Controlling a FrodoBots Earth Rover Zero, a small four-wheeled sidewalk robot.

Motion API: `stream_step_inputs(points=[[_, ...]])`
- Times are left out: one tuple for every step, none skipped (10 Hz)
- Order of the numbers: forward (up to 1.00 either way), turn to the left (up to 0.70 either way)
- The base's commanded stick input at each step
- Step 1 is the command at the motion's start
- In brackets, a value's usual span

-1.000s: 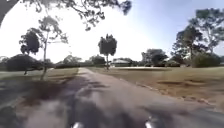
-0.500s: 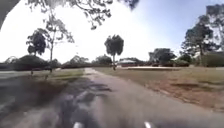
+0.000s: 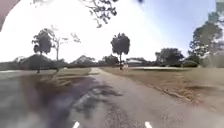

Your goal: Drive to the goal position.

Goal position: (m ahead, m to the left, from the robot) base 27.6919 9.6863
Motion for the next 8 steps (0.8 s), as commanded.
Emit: stream_step_inputs(points=[[1.00, 0.00], [1.00, 0.00], [1.00, 0.00], [1.00, 0.00], [1.00, 0.00], [1.00, 0.00], [1.00, 0.12], [1.00, 0.30]])
